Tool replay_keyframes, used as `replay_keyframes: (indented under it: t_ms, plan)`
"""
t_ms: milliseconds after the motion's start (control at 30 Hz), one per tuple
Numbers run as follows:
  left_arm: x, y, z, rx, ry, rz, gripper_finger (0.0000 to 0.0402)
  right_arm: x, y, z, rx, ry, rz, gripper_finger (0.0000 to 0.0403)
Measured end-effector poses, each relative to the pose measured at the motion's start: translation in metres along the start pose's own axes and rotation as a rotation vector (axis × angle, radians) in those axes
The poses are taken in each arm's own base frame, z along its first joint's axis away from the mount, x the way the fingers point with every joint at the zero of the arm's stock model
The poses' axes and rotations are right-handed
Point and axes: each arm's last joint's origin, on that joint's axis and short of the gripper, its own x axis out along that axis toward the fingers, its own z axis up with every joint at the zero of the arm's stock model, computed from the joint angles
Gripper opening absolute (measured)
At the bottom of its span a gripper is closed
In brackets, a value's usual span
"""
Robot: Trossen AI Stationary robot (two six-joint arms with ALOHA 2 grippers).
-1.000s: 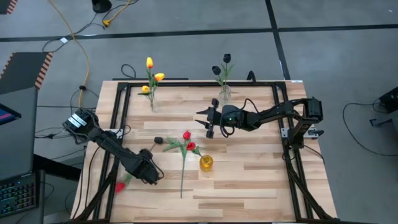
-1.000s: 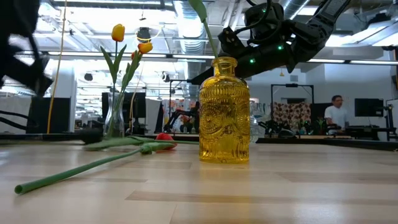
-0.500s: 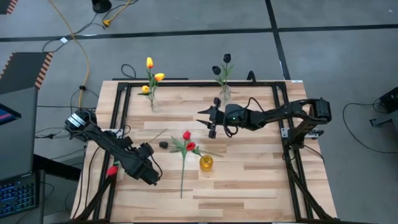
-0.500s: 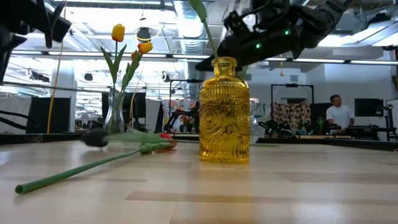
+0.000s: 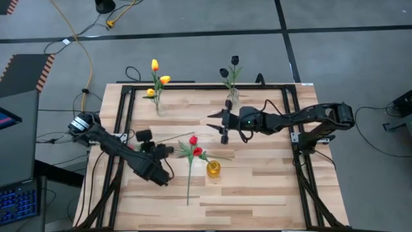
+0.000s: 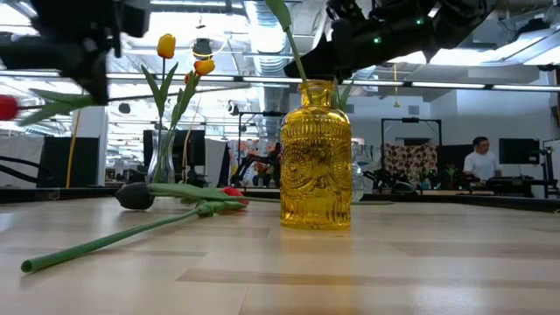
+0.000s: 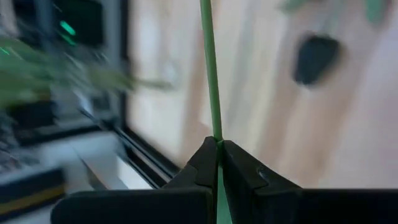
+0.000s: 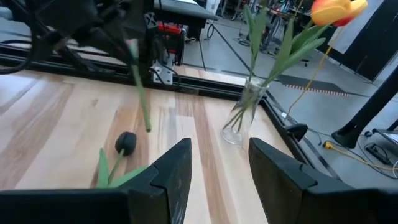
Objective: Sort flowers into vase by color
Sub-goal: Put the left red flower into the yellow vase
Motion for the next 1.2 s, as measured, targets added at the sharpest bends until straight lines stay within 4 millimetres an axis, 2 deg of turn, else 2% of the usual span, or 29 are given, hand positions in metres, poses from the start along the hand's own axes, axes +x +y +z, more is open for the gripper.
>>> replay_keyframes:
  t_ms: [200, 367, 767, 1000, 1200]
  plan:
    - [0.011, 0.01, 0.019, 0.041, -0.122, 0.107, 0.0, -0.001, 0.009, 0.002, -0.008, -0.006, 0.027, 0.0186]
    - [0.023, 0.018, 0.032, 0.117, -0.103, 0.095, 0.0, -0.003, 0.016, 0.005, -0.068, -0.019, 0.049, 0.0186]
    - [0.038, 0.028, 0.069, 0.349, -0.251, 0.171, 0.0, -0.002, 0.015, 0.016, -0.013, -0.045, 0.048, 0.0186]
    - [0.037, 0.029, 0.086, 0.417, -0.336, 0.216, 0.0, 0.002, 0.013, 0.03, -0.012, 0.071, 0.075, 0.0186]
    - [0.036, 0.03, 0.087, 0.409, -0.345, 0.255, 0.0, 0.002, 0.013, 0.035, 0.015, 0.161, 0.126, 0.0186]
